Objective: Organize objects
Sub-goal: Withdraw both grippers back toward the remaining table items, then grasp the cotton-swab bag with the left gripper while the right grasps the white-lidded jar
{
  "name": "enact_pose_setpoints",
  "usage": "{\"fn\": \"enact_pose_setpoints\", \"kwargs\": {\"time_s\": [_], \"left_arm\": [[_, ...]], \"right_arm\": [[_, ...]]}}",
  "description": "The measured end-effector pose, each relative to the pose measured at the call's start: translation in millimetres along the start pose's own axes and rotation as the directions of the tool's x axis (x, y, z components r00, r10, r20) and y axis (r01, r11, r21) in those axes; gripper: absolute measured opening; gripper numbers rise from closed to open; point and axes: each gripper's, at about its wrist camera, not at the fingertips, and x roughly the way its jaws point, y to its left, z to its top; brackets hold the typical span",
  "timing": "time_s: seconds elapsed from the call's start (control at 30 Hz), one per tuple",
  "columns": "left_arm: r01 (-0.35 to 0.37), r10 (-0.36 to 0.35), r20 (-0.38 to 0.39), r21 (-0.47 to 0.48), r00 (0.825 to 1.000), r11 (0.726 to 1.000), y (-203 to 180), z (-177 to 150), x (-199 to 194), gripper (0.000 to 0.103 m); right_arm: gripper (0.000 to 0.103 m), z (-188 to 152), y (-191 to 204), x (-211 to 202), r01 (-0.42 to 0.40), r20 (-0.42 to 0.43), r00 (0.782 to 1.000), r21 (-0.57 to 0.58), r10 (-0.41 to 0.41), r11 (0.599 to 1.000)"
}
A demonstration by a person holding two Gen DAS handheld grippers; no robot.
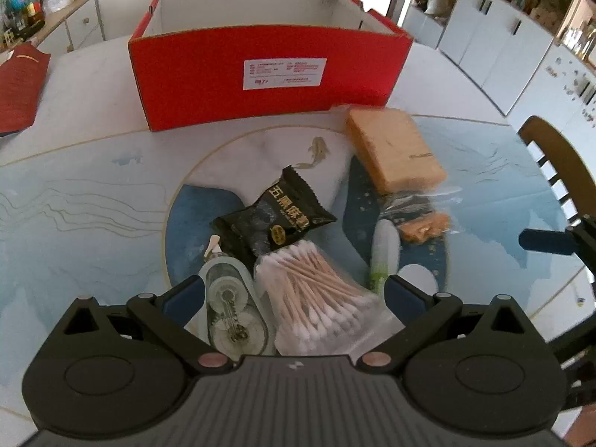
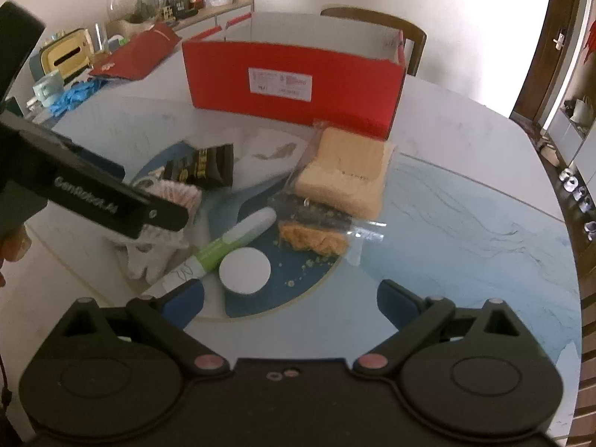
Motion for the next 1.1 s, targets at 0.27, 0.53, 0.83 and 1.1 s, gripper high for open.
{"fn": "enact_pose_setpoints", "kwargs": {"time_s": [0.27, 0.53, 0.83, 1.1], "left_arm": [[-0.028, 0.028, -0.029, 0.015, 0.999, 1.000, -2, -2, 17, 0.103], [-0.034, 0.032, 0.022, 0.090, 0.999, 0.995, -7, -10, 16, 0.103], [-0.042, 0.024, 0.094, 0.196, 0.995, 0.980, -18, -18, 8, 0.094], [-0.011, -0.016, 0.108, 0.247, 0.994, 0.969, -28, -23, 0, 0.050]], "right_arm": [[0.094, -2, 7, 17, 0.019, -0.014, 1.000, -0.013, -0.019, 1.000], [0.082, -1, 14, 31, 0.012, -0.030, 0.999, -0.033, -0.013, 0.999], [0.068, 2, 18, 39, 0.001, -0.048, 0.999, -0.032, -0.003, 0.999], [0.053, 4, 20, 42, -0.013, -0.049, 0.999, -0.018, 0.013, 1.000]]}}
